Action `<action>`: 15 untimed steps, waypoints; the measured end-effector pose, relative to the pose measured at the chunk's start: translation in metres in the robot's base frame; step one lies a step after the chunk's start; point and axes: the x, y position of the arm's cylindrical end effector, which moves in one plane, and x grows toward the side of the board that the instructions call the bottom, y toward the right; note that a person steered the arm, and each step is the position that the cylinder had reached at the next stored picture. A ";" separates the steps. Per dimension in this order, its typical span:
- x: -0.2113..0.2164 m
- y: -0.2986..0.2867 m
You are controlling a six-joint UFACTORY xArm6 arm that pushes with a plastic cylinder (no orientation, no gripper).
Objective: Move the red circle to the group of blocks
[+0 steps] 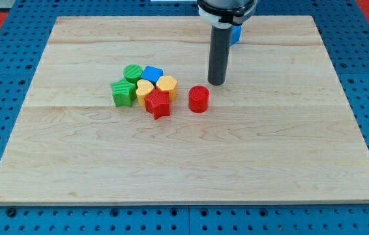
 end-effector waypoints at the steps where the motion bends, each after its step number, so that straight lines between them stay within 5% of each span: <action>1: -0.001 0.017; 10: -0.015 0.021; 11: 0.019 0.014; 15: 0.034 -0.027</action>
